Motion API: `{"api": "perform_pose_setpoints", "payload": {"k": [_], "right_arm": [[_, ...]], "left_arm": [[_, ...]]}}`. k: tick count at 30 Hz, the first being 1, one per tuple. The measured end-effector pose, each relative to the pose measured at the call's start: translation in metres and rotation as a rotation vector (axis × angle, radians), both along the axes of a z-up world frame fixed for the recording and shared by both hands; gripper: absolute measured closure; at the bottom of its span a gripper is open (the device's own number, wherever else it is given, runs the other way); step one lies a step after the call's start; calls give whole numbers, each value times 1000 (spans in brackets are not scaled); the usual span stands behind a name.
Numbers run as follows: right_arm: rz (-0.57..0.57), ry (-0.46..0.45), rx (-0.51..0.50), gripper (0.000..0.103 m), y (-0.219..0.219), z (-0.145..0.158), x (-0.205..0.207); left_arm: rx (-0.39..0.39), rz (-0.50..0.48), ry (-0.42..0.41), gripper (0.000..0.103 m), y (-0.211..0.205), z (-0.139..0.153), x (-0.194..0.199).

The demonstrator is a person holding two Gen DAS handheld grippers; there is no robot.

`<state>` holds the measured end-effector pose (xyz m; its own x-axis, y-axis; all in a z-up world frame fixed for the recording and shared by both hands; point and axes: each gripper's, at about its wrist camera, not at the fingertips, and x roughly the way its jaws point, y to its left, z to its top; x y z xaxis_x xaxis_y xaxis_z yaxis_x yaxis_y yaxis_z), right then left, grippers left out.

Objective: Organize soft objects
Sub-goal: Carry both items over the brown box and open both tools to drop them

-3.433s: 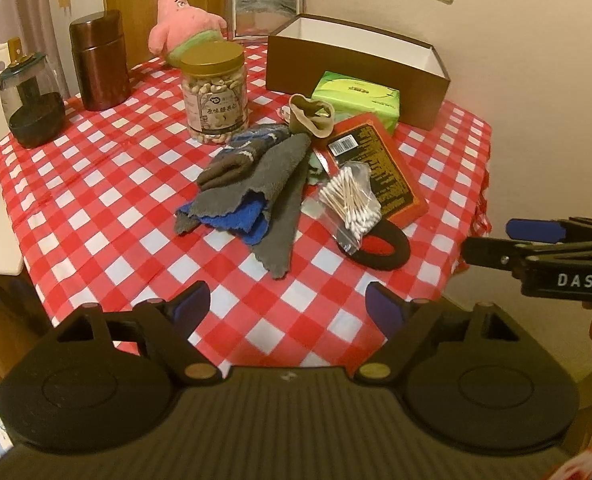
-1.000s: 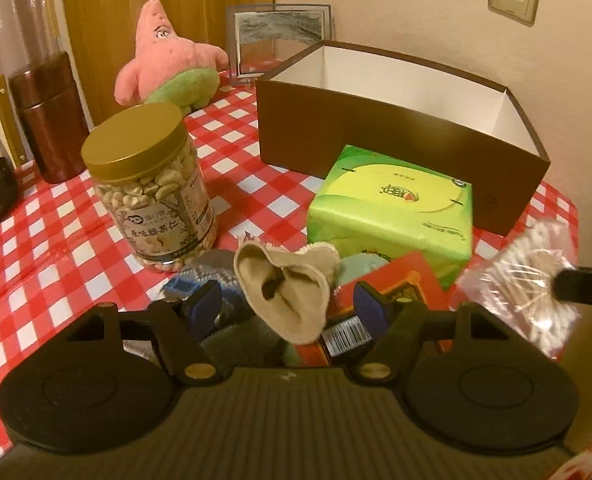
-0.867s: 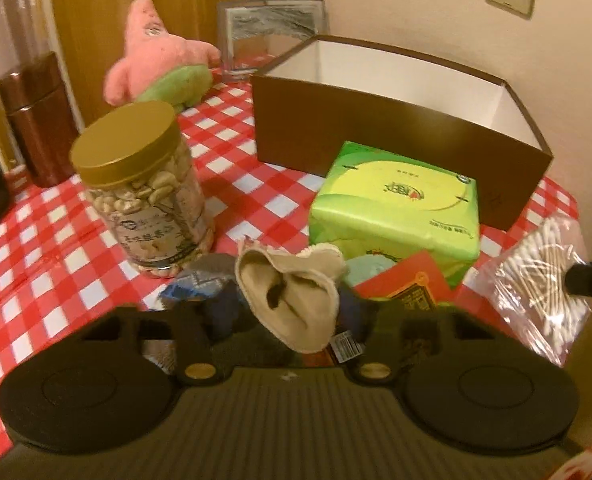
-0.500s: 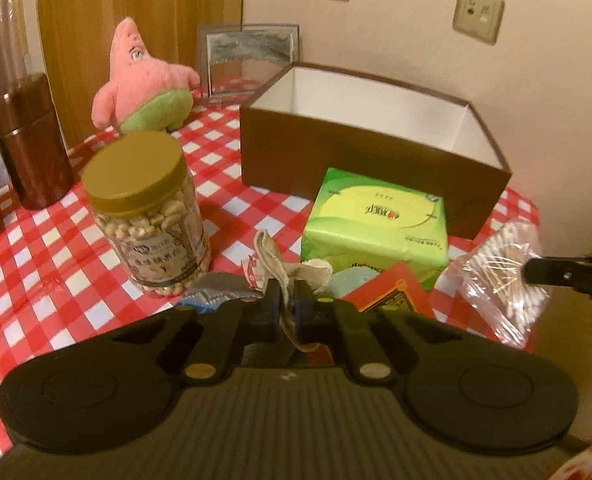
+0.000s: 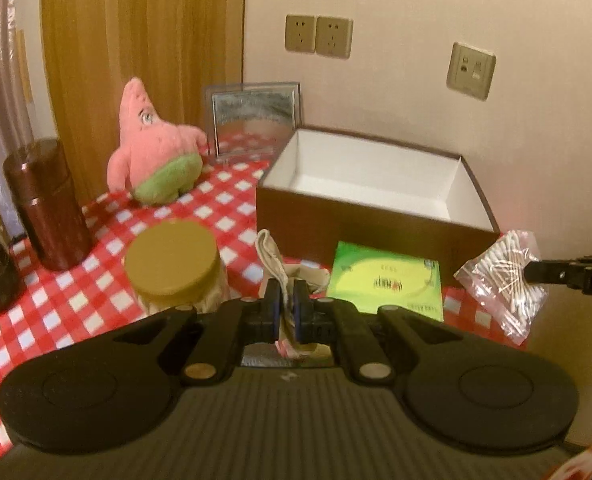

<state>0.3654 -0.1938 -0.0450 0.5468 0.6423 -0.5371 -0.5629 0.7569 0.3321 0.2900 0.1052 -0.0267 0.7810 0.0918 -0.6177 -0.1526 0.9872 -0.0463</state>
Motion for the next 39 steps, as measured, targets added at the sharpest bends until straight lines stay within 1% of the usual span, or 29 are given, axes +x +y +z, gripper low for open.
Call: {"api": "perform_pose_setpoints", "payload": {"k": [4, 8, 13, 18, 24, 29, 32, 33, 37, 39], "right_arm": [[-20, -45, 15, 97, 4, 17, 17], [-61, -77, 25, 97, 5, 29, 43], [-118, -118, 33, 97, 11, 39, 79], [-156, -125, 23, 97, 19, 41, 111], [-202, -99, -18, 97, 28, 26, 140], [-242, -62, -44, 97, 28, 8, 163], [-260, -48, -56, 97, 27, 2, 172], [-265, -43, -60, 97, 27, 0, 174], [-288, -29, -66, 97, 25, -4, 181], [-304, -22, -62, 97, 23, -5, 185]], "left_arm": [[22, -17, -26, 97, 7, 15, 19], [44, -35, -59, 97, 13, 28, 45], [56, -64, -91, 97, 16, 40, 91], [44, -99, -103, 97, 15, 44, 139], [41, -144, -83, 97, 9, 35, 189], [36, -170, -53, 96, 6, 20, 226], [33, -184, -26, 95, 4, 10, 248], [33, -187, -18, 93, 3, 7, 254], [46, -189, 23, 77, 2, -5, 272], [41, -189, 40, 75, 3, -8, 278]]}}
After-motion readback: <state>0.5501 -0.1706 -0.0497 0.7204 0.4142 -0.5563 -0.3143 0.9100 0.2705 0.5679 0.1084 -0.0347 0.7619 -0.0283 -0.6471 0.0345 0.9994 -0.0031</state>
